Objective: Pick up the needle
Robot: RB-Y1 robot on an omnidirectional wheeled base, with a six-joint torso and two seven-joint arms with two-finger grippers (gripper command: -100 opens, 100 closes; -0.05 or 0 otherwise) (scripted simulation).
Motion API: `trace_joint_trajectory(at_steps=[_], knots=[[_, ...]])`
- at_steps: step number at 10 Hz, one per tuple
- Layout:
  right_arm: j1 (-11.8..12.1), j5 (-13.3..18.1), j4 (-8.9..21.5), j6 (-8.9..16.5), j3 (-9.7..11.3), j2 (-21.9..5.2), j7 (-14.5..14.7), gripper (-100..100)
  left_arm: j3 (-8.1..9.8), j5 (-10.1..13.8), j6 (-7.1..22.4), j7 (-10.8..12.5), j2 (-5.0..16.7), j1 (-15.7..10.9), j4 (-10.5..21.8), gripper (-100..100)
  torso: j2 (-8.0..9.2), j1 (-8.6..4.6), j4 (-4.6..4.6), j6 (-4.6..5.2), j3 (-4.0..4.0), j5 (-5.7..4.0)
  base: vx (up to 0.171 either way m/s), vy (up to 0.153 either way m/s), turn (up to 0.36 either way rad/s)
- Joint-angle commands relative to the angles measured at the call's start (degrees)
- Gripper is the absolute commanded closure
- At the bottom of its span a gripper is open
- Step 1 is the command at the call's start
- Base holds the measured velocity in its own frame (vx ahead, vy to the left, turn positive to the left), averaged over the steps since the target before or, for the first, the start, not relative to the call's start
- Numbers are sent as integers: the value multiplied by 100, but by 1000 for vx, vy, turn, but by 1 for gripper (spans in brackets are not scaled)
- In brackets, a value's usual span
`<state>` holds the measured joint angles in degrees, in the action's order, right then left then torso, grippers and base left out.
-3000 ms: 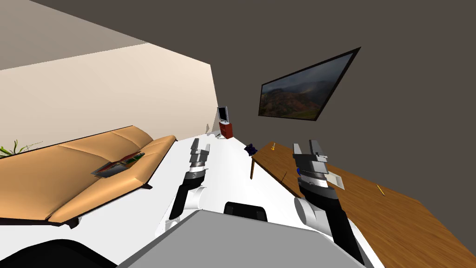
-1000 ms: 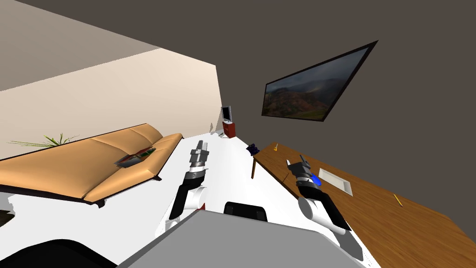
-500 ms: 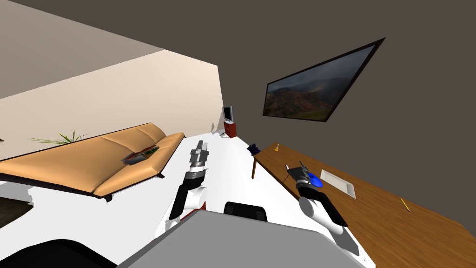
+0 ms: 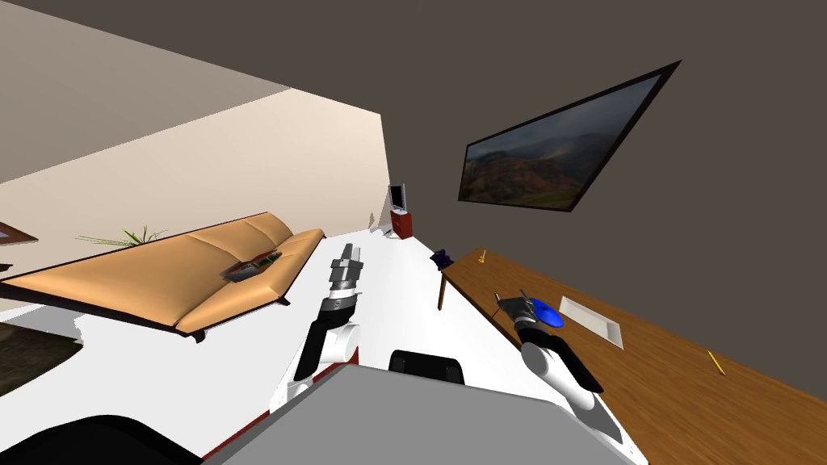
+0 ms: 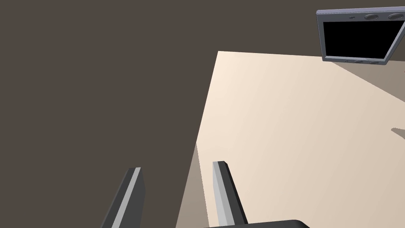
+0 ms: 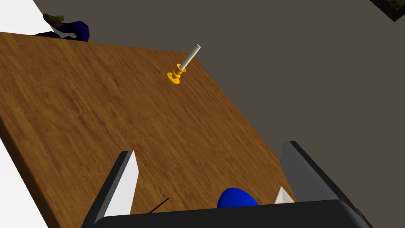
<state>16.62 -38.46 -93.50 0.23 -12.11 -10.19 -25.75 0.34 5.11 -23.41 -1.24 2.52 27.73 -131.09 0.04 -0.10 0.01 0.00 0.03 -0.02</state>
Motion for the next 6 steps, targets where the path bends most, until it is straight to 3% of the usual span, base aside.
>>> trace_joint_trajectory(at_steps=[1, 4, 6], knots=[[-40, -286, 151, 206, -63, -3, -96, -100, 0, 0, 0, 0, 0, 0, 0, 0, 0, 0, 0, 0, 0, 0, -13, -25, 33], [-237, -854, 735, 668, -205, -8, -397, -100, 0, 0, 0, 0, 0, 0, 0, 0, -3, -2, -1, 1, -2, -1, -10, -30, 56], [-237, -1076, 806, 698, -205, -8, -397, -100, 0, 0, 0, 0, 0, 0, 0, 0, -2, 1, 0, 1, -1, 0, -8, -18, 14]])
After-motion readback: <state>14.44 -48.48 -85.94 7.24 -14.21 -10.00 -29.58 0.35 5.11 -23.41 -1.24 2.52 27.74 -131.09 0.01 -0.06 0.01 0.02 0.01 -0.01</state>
